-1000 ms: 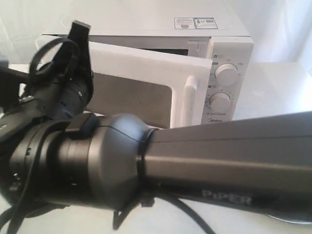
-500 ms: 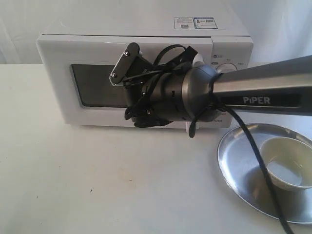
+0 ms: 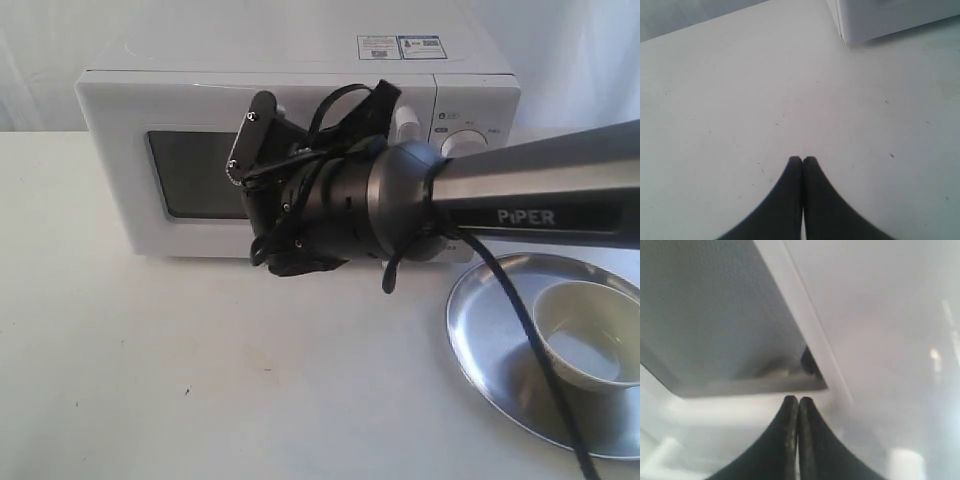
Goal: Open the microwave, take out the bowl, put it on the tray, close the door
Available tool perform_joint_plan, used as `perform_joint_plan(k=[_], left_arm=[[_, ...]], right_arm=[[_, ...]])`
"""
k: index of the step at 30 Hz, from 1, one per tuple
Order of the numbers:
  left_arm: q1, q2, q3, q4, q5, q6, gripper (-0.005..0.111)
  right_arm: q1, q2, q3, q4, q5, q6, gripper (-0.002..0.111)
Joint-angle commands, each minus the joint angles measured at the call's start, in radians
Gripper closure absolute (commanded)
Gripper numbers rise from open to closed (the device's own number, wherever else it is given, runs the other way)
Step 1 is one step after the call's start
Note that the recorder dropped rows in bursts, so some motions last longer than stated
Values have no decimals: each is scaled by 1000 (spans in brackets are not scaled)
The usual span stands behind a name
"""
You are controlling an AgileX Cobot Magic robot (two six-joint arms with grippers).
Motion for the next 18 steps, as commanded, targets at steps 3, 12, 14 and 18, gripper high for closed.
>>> perform_joint_plan(k=[3, 12, 14, 18], left_arm=[[-4, -3, 2, -4, 1, -5, 107], [-4, -3, 2, -4, 1, -5, 107], [-4, -3, 2, -4, 1, -5, 107], [-4, -3, 2, -4, 1, -5, 107]], right_arm=[[114, -182, 51, 25, 193, -130, 108], [295, -529, 159, 190, 68, -46, 108], [310, -584, 183, 233, 53, -53, 108], [318, -660, 244, 249, 193, -69, 108]])
